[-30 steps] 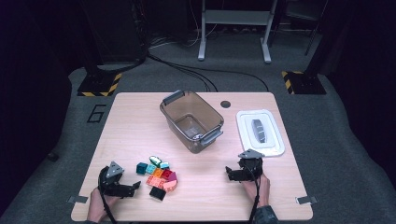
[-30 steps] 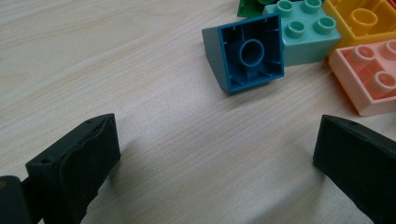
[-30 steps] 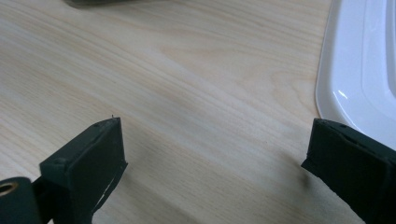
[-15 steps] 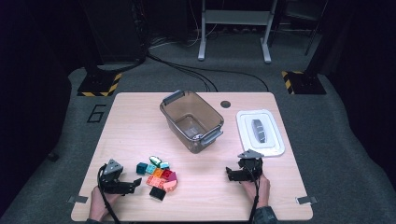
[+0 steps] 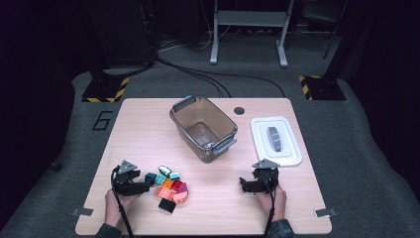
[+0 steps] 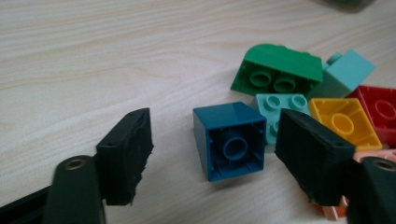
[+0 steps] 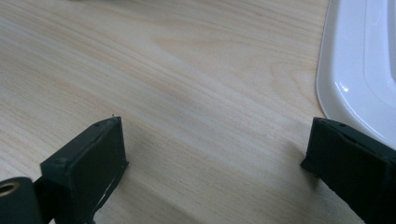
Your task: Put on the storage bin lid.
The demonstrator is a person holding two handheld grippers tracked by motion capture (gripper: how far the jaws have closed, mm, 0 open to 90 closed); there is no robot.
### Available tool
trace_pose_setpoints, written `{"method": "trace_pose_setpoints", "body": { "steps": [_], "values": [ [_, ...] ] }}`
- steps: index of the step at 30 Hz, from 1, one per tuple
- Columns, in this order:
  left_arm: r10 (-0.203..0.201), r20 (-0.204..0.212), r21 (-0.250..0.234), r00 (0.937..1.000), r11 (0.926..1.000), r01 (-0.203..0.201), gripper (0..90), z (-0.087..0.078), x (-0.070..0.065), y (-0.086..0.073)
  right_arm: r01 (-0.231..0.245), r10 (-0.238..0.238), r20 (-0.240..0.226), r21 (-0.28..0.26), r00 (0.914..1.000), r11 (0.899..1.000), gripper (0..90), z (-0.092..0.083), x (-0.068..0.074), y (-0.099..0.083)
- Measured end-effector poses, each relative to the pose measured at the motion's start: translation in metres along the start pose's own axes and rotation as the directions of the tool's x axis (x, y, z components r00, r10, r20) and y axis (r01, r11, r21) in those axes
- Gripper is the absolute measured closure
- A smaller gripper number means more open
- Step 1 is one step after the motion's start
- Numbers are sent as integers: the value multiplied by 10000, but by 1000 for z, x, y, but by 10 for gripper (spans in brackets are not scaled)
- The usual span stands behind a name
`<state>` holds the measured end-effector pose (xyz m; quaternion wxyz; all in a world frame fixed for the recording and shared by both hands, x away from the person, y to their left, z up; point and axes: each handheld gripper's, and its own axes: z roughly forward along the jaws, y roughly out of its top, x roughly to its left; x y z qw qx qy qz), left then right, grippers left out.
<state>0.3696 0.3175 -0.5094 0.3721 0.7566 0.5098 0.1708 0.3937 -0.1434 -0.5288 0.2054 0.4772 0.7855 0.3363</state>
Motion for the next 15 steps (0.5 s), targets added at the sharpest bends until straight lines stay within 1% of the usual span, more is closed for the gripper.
{"method": "trace_pose_setpoints", "body": {
  "steps": [1, 2, 4, 5, 6, 9, 11, 13, 14, 15],
  "values": [
    [-61, -45, -65, 10000, 10000, 61, 319, 0, 0, 1, 4, -4, 0, 2, 10000, 10000, 38, 0, 0, 0],
    [-76, -20, -25, 10000, 10000, 76, 350, 1, 1, 1, 52, -52, -17, 12, 10000, 10000, 38, 0, 0, 0],
    [-61, 64, 77, 10000, 10000, 61, 369, 3, 1, 1, 5, -5, -1, 1, 10000, 10000, 38, 0, 0, 0],
    [-29, 16, 19, 10000, 10000, 29, 384, 4, 0, 1, 152, -152, -39, 48, 9999, 9999, 38, 0, -1, 0],
    [20, 47, 163, 10000, 9999, -21, 408, 3, 1, 2, 182, -182, -41, 48, 9998, 9998, 40, -1, -1, 0],
    [18, 0, 237, 10000, 9997, -18, 488, 4, 1, 1, 127, -127, -56, 41, 9999, 9999, 45, -1, -1, 0],
    [4, 28, 157, 10000, 9999, -4, 538, 4, 2, 0, 111, -110, -25, 28, 9999, 9999, 48, -1, -1, 0],
    [27, 70, 268, 10000, 9996, -29, 563, 4, 3, -1, 78, -78, -15, 27, 10000, 10000, 50, -1, -1, -1],
    [-48, 117, 252, 9999, 9997, 45, 562, 4, 4, -1, 76, -76, -14, 25, 10000, 10000, 50, -1, -1, -1],
    [-29, 135, 236, 9999, 9997, 26, 561, 4, 5, -2, 77, -77, -14, 27, 10000, 10000, 50, -1, -1, -1]
  ]
}}
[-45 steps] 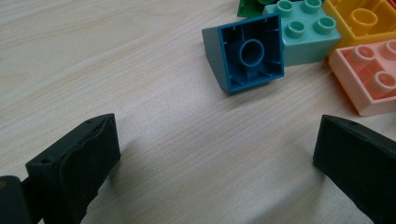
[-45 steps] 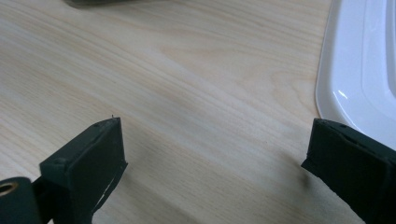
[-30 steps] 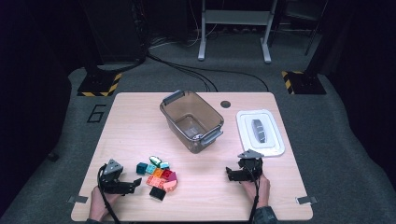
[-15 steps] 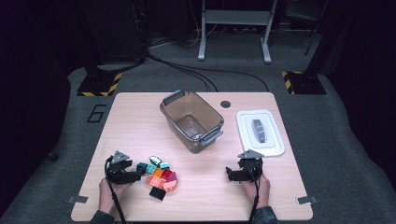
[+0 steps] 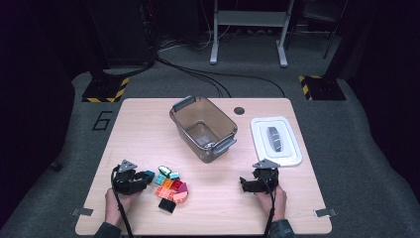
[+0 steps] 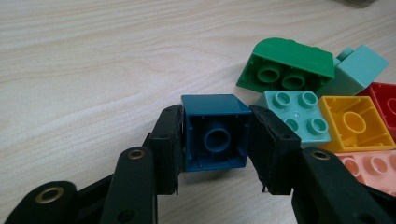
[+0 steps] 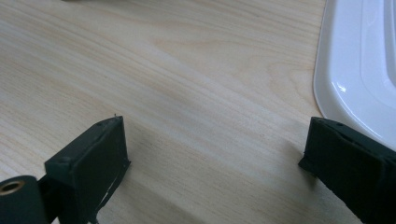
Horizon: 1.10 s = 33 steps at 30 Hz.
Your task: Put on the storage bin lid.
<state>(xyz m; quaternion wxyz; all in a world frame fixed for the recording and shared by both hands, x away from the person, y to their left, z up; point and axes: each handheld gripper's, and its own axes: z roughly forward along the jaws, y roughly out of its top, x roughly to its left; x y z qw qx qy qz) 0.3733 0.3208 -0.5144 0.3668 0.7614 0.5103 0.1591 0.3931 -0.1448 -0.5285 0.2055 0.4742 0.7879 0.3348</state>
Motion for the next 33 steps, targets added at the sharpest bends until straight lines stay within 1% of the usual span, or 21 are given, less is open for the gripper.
{"method": "trace_pose_setpoints", "body": {
  "steps": [4, 7, 8, 9, 10, 15, 16, 17, 18, 20, 22, 25, 26, 27, 28, 31, 33],
  "values": [
    [97, -22, -125, 10000, 9999, -98, 567, 1, 1, -1, -2, 2, 34, -10, 10000, 10000, 53, 0, 0, 0],
    [96, -10, -219, 10000, 9997, -96, 572, 1, 2, -1, 42, -42, 18, -35, 10000, 10000, 53, 0, 0, 0],
    [-50, -17, -249, 10000, 9997, 50, 576, 1, 2, -1, 67, -67, 14, -44, 10000, 10000, 53, 0, -1, 0],
    [-37, -54, -322, 10000, 9995, 35, 581, 1, 3, -1, -83, 83, 53, -103, 10000, 9999, 53, 1, 0, 0],
    [-138, 49, -225, 9999, 9997, 139, 584, -1, 4, 0, -72, 72, 42, -95, 10000, 9999, 53, 1, 0, 0],
    [-215, 104, -300, 9997, 9993, 218, 589, -3, 7, 0, -123, 123, 13, -69, 9999, 9999, 51, 1, 0, 0],
    [-235, 134, -375, 9996, 9990, 240, 589, -4, 7, 0, 13, -13, -21, -21, 10000, 10000, 50, 0, -1, 0],
    [-222, 165, -383, 9996, 9990, 228, 589, -5, 7, 0, 22, -22, -26, -15, 10000, 10000, 50, 0, -1, 0],
    [-249, 187, -454, 9995, 9986, 257, 589, -6, 7, 1, 19, -19, -23, -16, 10000, 10000, 50, 0, -1, 0],
    [-154, 208, -514, 9997, 9985, 164, 589, -8, 8, 4, 53, -53, -30, -34, 10000, 10000, 49, 1, -1, 0],
    [-188, 295, -515, 9994, 9985, 203, 589, -11, 8, 6, -13, 12, -47, -46, 10000, 10000, 47, 1, -1, 0],
    [-41, 263, -514, 9996, 9987, 55, 589, -15, 8, 12, 16, -17, -53, -62, 10000, 10000, 47, 1, -2, 1],
    [-79, 296, -501, 9995, 9987, 93, 589, -16, 7, 14, 15, -16, -54, -58, 10000, 10000, 48, 1, -2, 1],
    [0, 287, -573, 9996, 9984, 17, 589, -17, 7, 16, 12, -12, -64, -52, 10000, 10000, 49, 1, -2, 1],
    [40, 348, -511, 9994, 9987, -23, 589, -19, 7, 18, 10, -10, -66, -49, 10000, 10000, 49, 1, -2, 1],
    [87, 387, -650, 9992, 9979, -61, 589, -22, 4, 25, 78, -78, -72, -44, 9999, 10000, 50, 1, -3, 1],
    [146, 504, -618, 9986, 9980, -115, 589, -24, 3, 30, -131, 130, -50, -81, 9999, 9999, 50, 2, -2, 1]
  ]
}}
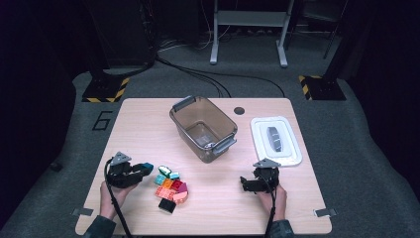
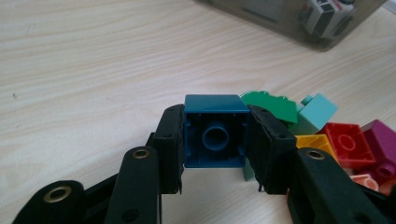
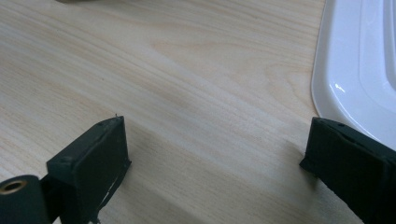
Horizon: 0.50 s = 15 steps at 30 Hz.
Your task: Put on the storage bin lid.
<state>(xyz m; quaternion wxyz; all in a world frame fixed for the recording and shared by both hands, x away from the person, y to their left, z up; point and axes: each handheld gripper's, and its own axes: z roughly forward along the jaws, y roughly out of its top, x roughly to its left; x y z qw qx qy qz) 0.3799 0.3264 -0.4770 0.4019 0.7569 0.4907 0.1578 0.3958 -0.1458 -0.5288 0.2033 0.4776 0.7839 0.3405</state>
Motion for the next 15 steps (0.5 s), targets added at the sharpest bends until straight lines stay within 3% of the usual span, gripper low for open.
{"method": "trace_pose_setpoints", "body": {
  "steps": [15],
  "values": [
    [629, 383, -195, 9973, 9979, -622, 589, -6, -11, 40, 49, -49, 0, -14, 10000, 10000, 48, 1, 0, 0]
  ]
}}
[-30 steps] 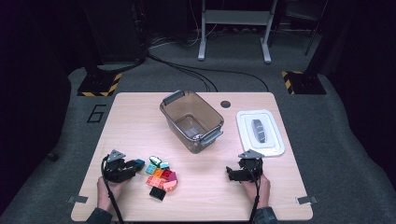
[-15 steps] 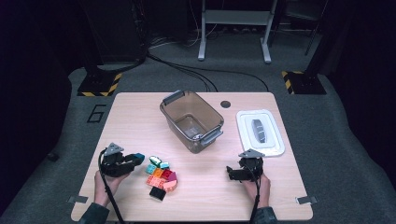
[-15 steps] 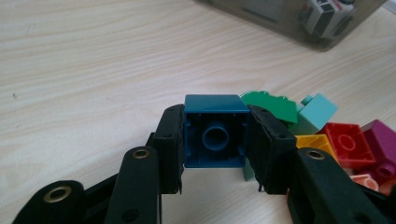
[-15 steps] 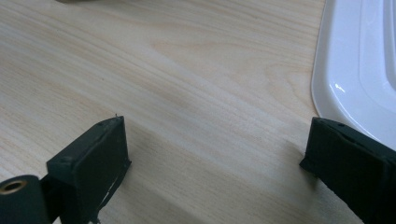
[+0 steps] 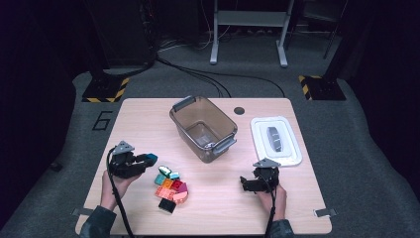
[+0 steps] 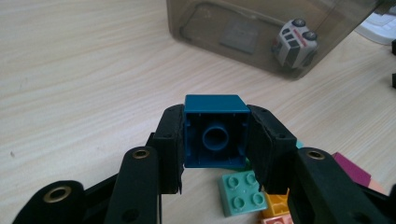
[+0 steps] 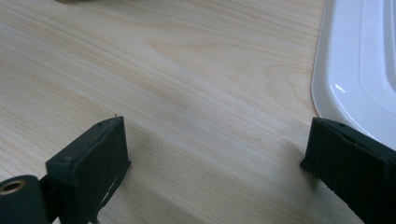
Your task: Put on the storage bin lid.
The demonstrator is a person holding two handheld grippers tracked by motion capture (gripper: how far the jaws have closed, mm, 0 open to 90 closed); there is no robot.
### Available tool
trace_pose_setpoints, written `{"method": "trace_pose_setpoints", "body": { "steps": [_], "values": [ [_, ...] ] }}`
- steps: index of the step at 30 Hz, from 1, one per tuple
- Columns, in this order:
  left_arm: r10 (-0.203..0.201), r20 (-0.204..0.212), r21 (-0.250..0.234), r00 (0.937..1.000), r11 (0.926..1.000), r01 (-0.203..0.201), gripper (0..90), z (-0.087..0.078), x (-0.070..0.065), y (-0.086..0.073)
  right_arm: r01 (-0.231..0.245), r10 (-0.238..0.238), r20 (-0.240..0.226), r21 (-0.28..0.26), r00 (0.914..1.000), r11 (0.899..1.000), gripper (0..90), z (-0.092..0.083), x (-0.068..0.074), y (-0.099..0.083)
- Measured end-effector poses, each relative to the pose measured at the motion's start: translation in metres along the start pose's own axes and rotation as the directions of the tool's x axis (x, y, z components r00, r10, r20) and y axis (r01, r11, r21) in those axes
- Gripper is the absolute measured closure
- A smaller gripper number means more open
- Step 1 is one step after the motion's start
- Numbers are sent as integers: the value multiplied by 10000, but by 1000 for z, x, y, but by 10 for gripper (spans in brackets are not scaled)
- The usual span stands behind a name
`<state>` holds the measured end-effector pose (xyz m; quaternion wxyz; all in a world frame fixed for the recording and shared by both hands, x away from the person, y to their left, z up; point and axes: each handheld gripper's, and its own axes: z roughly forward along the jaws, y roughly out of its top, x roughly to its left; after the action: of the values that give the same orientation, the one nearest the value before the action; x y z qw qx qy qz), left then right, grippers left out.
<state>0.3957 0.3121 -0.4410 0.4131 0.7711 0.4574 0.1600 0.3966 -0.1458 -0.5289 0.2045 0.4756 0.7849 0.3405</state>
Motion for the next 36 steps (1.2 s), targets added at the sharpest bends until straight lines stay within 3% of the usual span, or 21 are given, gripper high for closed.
{"method": "trace_pose_setpoints", "body": {
  "steps": [18, 28, 36],
  "values": [
    [875, 419, -300, 9953, 9958, -863, 589, 10, -22, 62, -38, 38, 15, 10, 10000, 10000, 49, 0, 0, 0],
    [1462, 631, -358, 9872, 9889, -1441, 589, 19, -39, 98, -31, 31, 12, 12, 10000, 10000, 50, 0, 0, 0],
    [1591, 930, -315, 9829, 9871, -1568, 588, 30, -47, 120, -25, 25, -3, 17, 10000, 10000, 50, 0, 0, 0]
  ]
}}
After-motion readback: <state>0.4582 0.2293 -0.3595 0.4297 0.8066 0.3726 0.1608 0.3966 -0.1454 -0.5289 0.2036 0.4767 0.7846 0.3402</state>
